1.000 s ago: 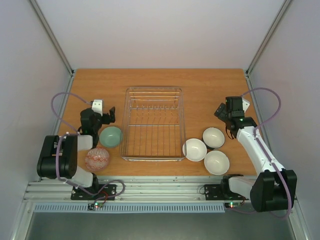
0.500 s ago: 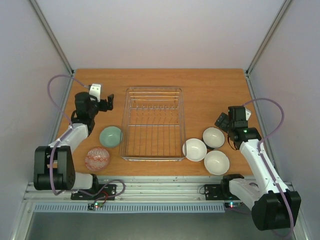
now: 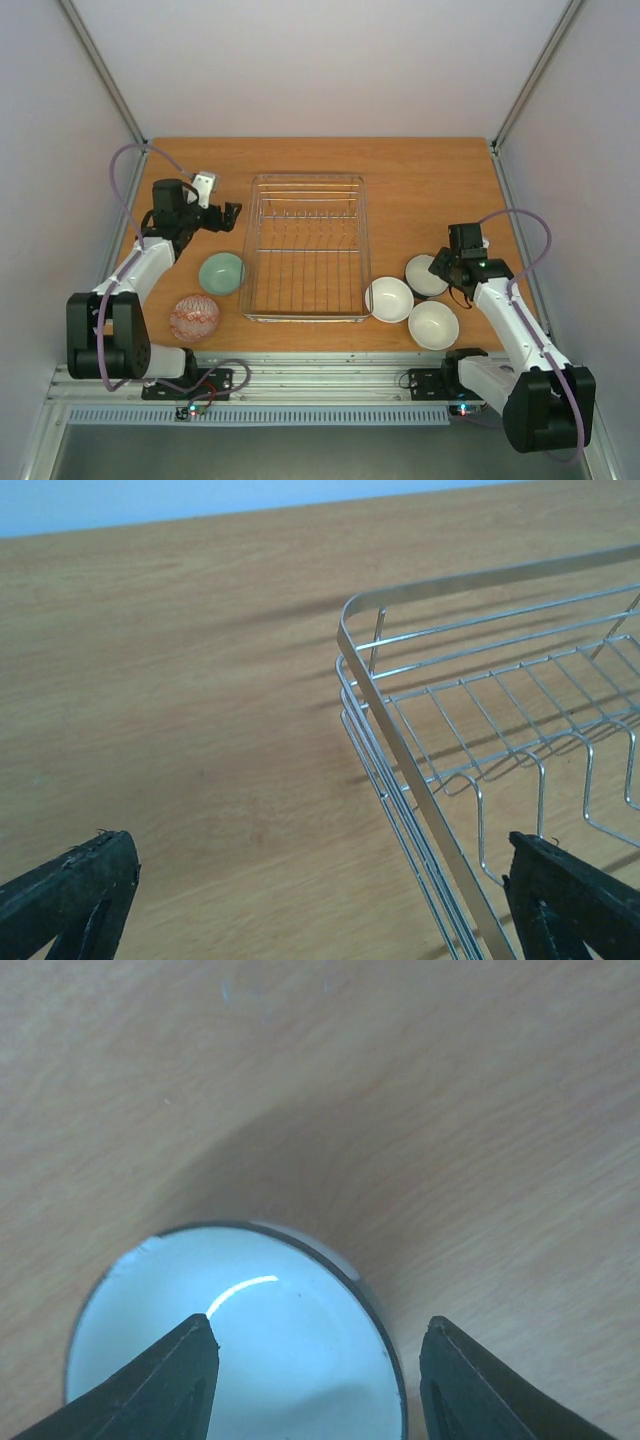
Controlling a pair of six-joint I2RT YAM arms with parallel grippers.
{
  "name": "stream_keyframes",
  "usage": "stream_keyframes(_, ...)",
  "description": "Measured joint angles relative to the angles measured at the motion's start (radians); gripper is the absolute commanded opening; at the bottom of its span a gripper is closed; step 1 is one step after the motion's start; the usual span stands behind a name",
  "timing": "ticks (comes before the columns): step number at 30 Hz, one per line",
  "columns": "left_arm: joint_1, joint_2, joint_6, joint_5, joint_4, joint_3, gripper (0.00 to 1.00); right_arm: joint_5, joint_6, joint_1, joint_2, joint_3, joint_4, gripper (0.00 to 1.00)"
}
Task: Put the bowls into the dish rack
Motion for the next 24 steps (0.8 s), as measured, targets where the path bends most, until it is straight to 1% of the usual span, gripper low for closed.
stream_keyframes(9, -0.006, 0.002, 0.024, 0.012, -0.063, 0.009, 0.99, -0.004, 0.008, 0.0, 0.009, -0.025, -0.008, 0.54)
stream_keyframes(14, -0.038, 0.008, 0.029, 0.009, -0.081, 0.031, 0.99, -0.004, 0.012, 0.0, 0.017, -0.025, -0.008, 0.54)
stream_keyframes(17, -0.063, 0.021, 0.031, -0.034, -0.088, 0.034, 0.99, -0.004, 0.02, 0.0, 0.019, -0.026, -0.007, 0.56)
stream_keyframes(18, -0.068, 0.036, 0.031, -0.085, -0.12, 0.062, 0.99, -0.004, 0.023, 0.0, 0.019, -0.026, -0.008, 0.57)
stream_keyframes(19, -0.068, 0.036, 0.031, -0.085, -0.12, 0.062, 0.99, -0.004, 0.024, 0.0, 0.019, -0.026, -0.007, 0.58)
stream_keyframes(21, -0.035, 0.081, 0.027, -0.101, -0.16, 0.096, 0.99, -0.004, 0.025, 0.0, 0.018, -0.026, -0.008, 0.59)
stream_keyframes(24, 0.027, 0.092, 0.033, -0.096, -0.195, 0.111, 0.99, -0.004, 0.023, 0.0, 0.004, -0.026, -0.008, 0.6)
